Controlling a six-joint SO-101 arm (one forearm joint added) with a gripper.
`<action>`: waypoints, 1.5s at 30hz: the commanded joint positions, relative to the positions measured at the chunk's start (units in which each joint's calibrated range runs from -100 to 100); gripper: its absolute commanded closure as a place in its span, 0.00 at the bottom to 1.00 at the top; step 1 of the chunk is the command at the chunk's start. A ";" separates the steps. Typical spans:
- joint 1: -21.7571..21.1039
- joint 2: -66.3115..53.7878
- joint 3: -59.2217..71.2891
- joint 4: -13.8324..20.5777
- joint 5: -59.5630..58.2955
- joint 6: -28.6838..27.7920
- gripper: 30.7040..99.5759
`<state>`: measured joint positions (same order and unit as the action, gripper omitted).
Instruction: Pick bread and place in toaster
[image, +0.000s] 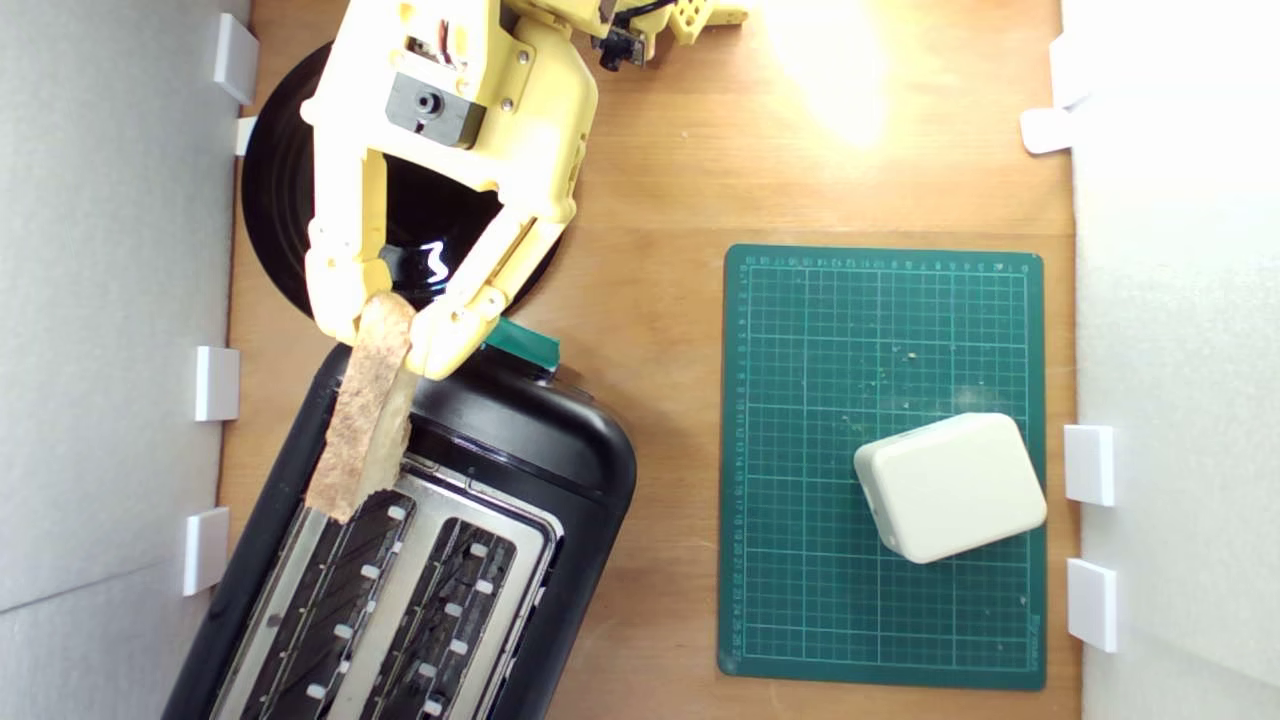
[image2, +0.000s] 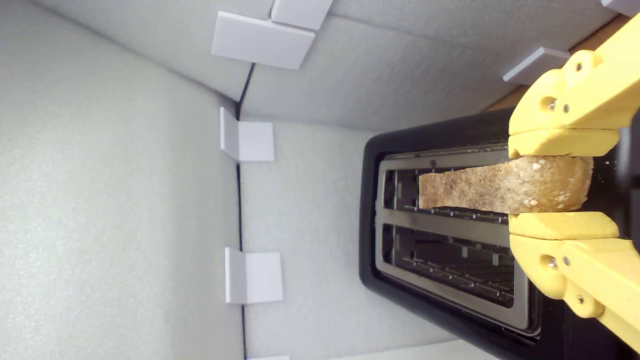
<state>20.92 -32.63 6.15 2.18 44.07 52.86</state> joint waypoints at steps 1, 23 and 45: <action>0.28 0.85 -6.29 -0.36 -1.15 -0.20 0.63; 0.52 8.84 -7.01 -0.36 -4.99 0.16 0.63; 0.68 15.16 -7.10 -0.27 -5.07 1.37 0.63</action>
<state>20.92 -17.85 0.88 2.18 39.32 53.95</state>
